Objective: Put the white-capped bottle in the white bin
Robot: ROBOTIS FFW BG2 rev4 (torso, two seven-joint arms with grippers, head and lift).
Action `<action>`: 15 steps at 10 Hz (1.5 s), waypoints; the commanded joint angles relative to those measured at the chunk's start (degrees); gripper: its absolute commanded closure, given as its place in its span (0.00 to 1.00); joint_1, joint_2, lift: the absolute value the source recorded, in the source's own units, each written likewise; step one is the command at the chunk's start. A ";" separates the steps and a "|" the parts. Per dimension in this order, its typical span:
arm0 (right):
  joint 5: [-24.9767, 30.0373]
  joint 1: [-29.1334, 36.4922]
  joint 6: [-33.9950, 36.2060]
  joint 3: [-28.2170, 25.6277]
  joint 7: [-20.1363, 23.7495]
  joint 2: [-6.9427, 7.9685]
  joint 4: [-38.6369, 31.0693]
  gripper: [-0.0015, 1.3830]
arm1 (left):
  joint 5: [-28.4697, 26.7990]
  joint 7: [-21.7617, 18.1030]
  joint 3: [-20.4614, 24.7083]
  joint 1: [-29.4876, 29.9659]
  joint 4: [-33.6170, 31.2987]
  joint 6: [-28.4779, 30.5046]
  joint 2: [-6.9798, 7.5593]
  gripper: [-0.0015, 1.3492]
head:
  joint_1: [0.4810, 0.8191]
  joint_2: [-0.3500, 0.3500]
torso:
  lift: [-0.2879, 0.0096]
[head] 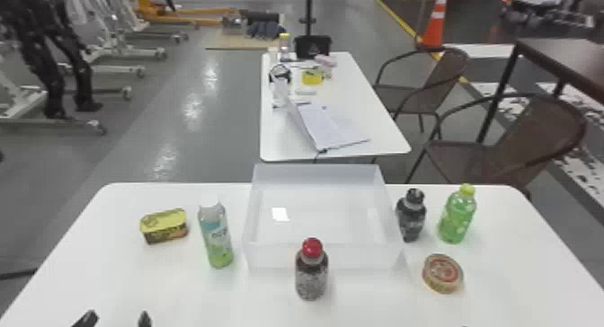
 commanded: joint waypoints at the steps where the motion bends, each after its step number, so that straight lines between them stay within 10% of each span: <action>1: 0.00 0.00 0.00 0.00 0.00 0.00 0.01 0.07 | 0.00 0.00 -0.09 0.00 0.00 0.04 -0.24 0.23 | 0.20 0.50 | 0.63; 7: -0.09 0.00 -0.09 0.00 0.00 0.00 0.01 0.07 | 0.00 -0.79 -2.72 -1.40 0.18 2.06 -0.24 0.23 | 0.20 0.50 | 0.63; 15: -0.18 -0.35 -0.09 0.09 0.00 0.18 0.36 0.07 | -8.79 -17.58 -2.46 -18.37 13.80 6.10 1.14 0.23 | 0.20 0.50 | 0.63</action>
